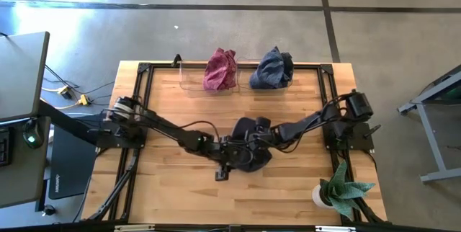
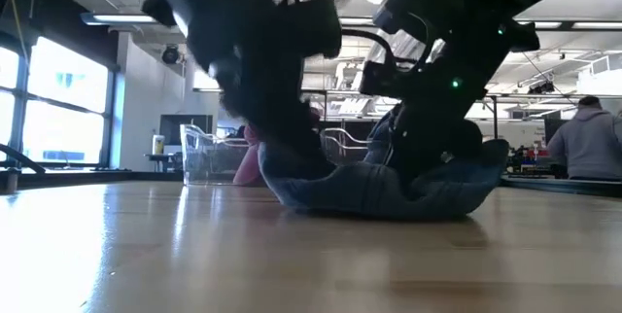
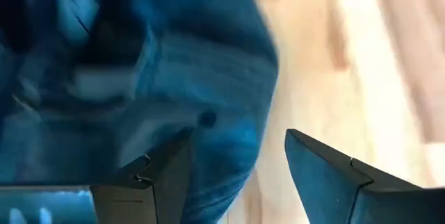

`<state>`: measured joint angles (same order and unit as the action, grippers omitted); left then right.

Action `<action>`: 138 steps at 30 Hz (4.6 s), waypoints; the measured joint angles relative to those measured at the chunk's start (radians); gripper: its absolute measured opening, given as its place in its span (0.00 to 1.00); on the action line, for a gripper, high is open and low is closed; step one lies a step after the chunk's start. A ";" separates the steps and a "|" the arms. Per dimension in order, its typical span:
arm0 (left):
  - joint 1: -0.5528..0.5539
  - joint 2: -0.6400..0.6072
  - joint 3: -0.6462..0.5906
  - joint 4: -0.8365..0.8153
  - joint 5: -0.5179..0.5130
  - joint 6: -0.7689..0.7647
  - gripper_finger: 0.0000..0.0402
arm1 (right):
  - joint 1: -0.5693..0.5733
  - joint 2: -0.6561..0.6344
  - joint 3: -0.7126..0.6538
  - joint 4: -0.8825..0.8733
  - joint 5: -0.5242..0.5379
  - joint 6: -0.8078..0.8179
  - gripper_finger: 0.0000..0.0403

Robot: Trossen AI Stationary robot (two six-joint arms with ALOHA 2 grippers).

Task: Pick & Place hat
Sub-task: Put the blue cap into the right transparent bin

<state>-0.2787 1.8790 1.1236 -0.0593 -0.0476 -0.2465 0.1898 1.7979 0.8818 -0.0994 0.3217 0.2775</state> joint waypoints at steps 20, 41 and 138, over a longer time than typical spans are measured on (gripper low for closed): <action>-0.012 0.027 0.103 -0.015 -0.128 0.005 0.55 | 0.102 -0.086 0.001 -0.001 0.380 -0.104 0.02; 0.001 0.148 0.101 0.033 -0.414 0.056 0.55 | 0.153 -0.152 0.002 0.014 0.299 -0.154 0.02; 0.031 0.046 0.202 -0.323 -0.577 0.013 0.55 | -0.020 -0.088 -0.046 -0.053 0.039 0.047 0.19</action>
<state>-0.2476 1.9249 1.3258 -0.3819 -0.6244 -0.2339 0.1697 1.7097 0.8356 -0.1523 0.3606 0.3245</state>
